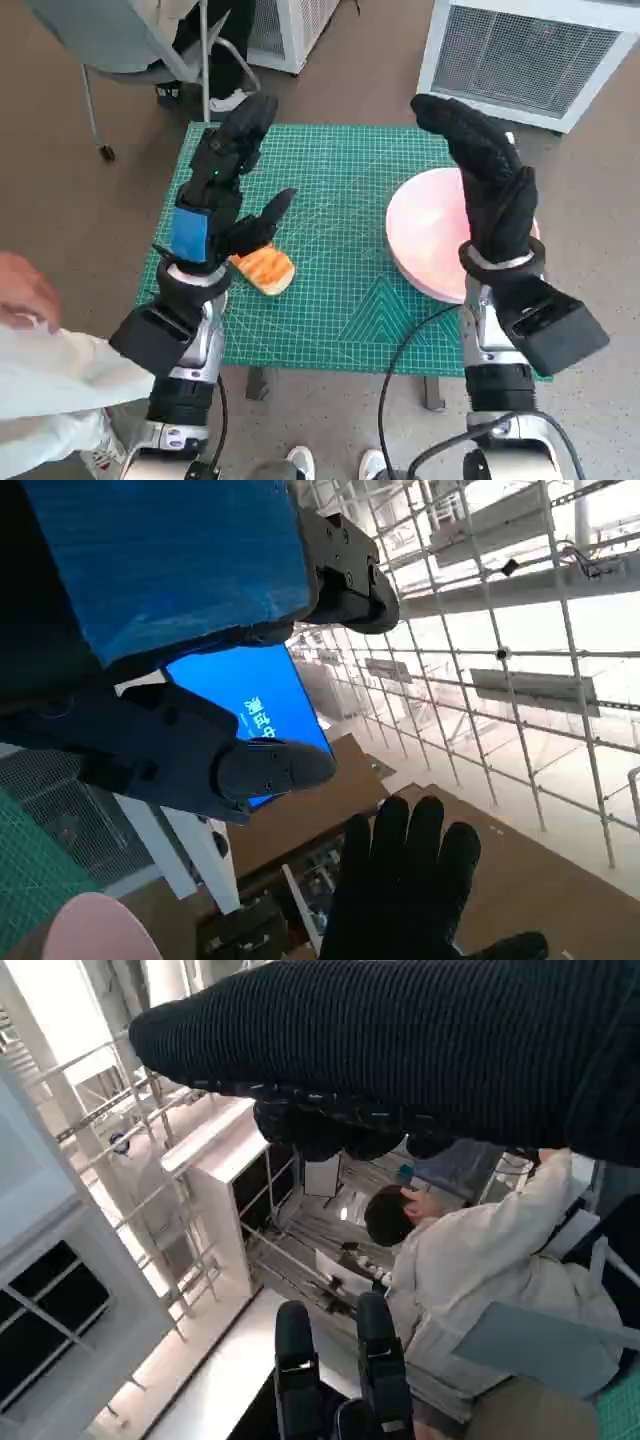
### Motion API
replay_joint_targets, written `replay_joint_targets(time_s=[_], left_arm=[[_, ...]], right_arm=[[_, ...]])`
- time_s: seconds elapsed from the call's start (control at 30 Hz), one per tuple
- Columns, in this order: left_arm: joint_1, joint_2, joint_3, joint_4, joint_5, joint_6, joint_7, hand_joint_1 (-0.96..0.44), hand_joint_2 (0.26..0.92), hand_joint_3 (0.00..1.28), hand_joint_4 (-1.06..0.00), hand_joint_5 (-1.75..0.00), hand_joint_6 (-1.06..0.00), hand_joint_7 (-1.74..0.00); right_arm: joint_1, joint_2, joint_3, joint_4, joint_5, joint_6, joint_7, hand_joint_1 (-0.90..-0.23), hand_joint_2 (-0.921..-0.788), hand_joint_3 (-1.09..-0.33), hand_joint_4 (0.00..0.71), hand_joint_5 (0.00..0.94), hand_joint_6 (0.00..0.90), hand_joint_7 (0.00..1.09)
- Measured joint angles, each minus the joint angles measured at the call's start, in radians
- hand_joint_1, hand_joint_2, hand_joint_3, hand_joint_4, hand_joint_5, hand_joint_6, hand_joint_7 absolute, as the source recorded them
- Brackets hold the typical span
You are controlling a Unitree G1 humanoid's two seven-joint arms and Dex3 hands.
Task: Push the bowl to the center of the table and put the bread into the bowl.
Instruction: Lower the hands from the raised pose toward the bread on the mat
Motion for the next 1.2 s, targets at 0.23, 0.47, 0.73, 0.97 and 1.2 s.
replay_joint_targets(time_s=[0.23,0.47,0.73,0.97,1.2], left_arm=[[0.0,0.0,0.0,0.0,0.0,0.0,0.0,-0.37,0.921,0.37,-0.38,0.0,-0.3,-0.31],[0.0,0.0,-0.001,0.0,0.0,0.0,0.0,-0.37,0.921,0.37,-0.38,0.0,-0.3,-0.32],[0.0,0.0,-0.001,0.0,-0.005,0.004,-0.002,-0.37,0.921,0.37,-0.38,0.0,-0.29,-0.32],[0.0,0.0,-0.002,0.0,-0.009,0.005,-0.004,-0.37,0.921,0.36,-0.38,0.0,-0.29,-0.32],[0.001,0.001,-0.003,-0.001,-0.009,0.006,-0.002,-0.37,0.921,0.36,-0.38,0.0,-0.29,-0.32]], right_arm=[[0.004,0.0,0.002,0.001,0.004,0.0,0.001,-0.562,-0.921,-0.784,0.308,0.024,-0.001,0.7],[0.006,0.0,0.003,0.001,0.004,0.0,0.001,-0.558,-0.921,-0.786,0.308,0.023,-0.001,0.7],[0.006,0.0,0.005,0.003,0.004,0.0,0.002,-0.554,-0.921,-0.788,0.308,0.023,-0.001,0.7],[0.006,-0.007,-0.003,0.011,0.002,-0.004,0.004,-0.559,-0.921,-0.778,0.316,0.026,-0.001,0.7],[-0.001,-0.072,-0.079,0.098,-0.062,-0.076,-0.067,-0.535,-0.921,-0.805,0.323,0.029,-0.001,0.7]])
